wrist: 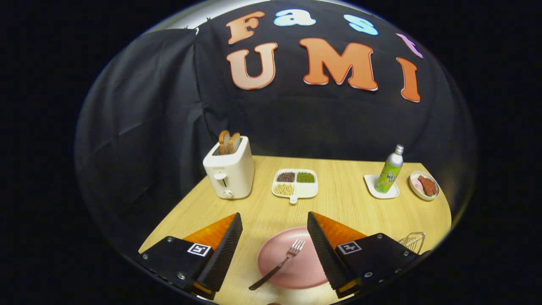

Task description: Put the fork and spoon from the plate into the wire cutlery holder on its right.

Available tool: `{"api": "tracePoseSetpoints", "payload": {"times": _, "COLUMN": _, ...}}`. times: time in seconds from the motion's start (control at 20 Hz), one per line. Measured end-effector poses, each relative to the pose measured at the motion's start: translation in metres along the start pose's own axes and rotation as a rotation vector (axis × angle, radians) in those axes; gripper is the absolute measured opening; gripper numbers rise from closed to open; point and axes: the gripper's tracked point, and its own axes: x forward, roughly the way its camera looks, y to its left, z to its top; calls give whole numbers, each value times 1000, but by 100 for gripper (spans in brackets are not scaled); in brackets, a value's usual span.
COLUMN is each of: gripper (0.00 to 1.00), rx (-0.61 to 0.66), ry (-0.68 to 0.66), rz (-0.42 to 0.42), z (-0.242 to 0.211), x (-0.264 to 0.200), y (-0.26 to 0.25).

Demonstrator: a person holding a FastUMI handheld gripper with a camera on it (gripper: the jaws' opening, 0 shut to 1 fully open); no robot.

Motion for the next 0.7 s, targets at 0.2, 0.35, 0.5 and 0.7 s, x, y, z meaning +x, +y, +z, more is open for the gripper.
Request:
{"api": "tracePoseSetpoints", "payload": {"times": 0.2, "gripper": 93, "rx": 9, "ry": 241, "rz": -33, "z": -56, "x": 17, "y": -9}}
{"api": "tracePoseSetpoints", "payload": {"times": 0.35, "gripper": 92, "rx": 29, "ry": 389, "rz": -58, "z": -97, "x": 25, "y": -12}}
{"api": "tracePoseSetpoints", "payload": {"times": 0.5, "gripper": 83, "rx": -2, "ry": 512, "rz": -54, "z": -122, "x": 29, "y": -10}}
{"api": "tracePoseSetpoints", "payload": {"times": 0.7, "gripper": 71, "rx": -12, "ry": 631, "rz": -40, "z": -145, "x": 35, "y": -8}}
